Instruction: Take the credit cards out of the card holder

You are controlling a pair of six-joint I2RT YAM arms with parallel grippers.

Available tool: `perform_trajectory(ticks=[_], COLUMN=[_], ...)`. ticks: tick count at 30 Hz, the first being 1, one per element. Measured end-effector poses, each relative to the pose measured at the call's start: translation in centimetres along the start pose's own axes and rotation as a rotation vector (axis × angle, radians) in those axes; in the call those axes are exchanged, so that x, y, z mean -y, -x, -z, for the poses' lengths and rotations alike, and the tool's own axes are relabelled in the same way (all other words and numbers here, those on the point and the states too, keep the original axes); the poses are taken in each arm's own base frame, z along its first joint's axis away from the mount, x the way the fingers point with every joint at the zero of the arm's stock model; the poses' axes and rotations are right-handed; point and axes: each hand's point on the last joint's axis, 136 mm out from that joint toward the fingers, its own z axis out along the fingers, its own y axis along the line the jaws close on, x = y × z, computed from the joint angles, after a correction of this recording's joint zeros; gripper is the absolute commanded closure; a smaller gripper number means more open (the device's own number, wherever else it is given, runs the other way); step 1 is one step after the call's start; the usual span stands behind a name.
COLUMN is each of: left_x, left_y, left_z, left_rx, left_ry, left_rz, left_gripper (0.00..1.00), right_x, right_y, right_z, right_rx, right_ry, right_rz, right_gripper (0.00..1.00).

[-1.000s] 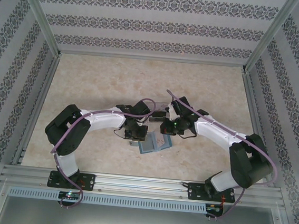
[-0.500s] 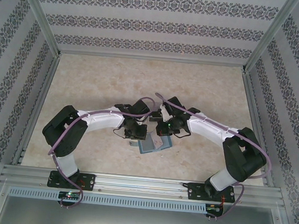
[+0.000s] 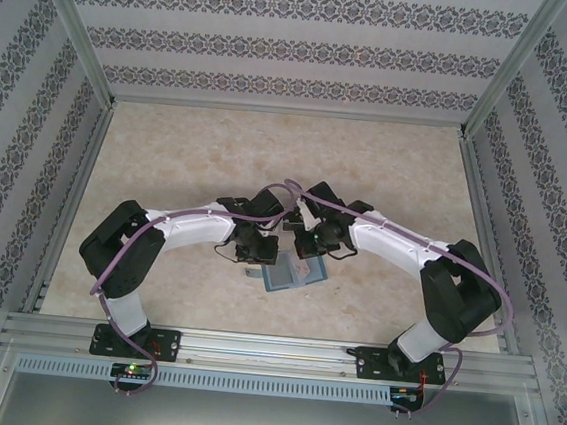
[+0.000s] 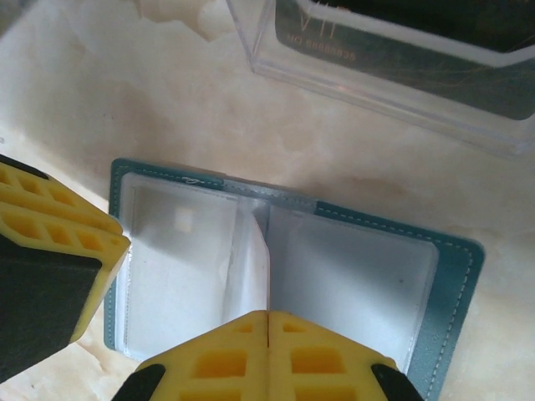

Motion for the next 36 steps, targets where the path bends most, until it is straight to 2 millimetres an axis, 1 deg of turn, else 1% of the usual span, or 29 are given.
perform_trajectory(ticks=[2,5,7,10,14,24,32,36], left_x=[0.0,-0.1,-0.1,-0.2,-0.2,-0.2,-0.2,-0.4], left_y=[0.0,0.0,0.0,-0.1,-0.1,-0.1,-0.1,-0.2], left_z=[0.0,0.0,-0.1,-0.1,-0.1,-0.1,0.0,0.5], left_rx=[0.001,0.001,0.000,-0.001,-0.001,-0.001,0.000,0.014], left_ry=[0.000,0.004,0.005,0.005,0.005,0.005,0.005,0.008], left_rz=[0.000,0.001,0.003,0.004,0.004,0.004,0.004,0.002], left_gripper=[0.86,0.85,0.85,0.85,0.85,0.85,0.85,0.86], right_x=[-0.3,-0.8,-0.6,-0.6,-0.9,-2.0,-2.3,-2.3], right_y=[-0.3,-0.5,-0.5,-0.6,-0.7,-1.5,-1.7,-1.3], right_z=[-0.2,-0.3,-0.4,-0.3,-0.4,-0.4,0.1,1.1], right_rx=[-0.009,-0.011,-0.013,-0.017,-0.020,-0.037,-0.038,-0.005], right_ry=[-0.001,-0.003,-0.009,-0.011,0.004,0.081,0.103,0.096], right_rz=[0.010,0.014,0.000,-0.034,-0.079,-0.165,-0.184,-0.173], right_gripper=[0.94,0.87,0.85,0.79,0.77,0.80,0.93,0.97])
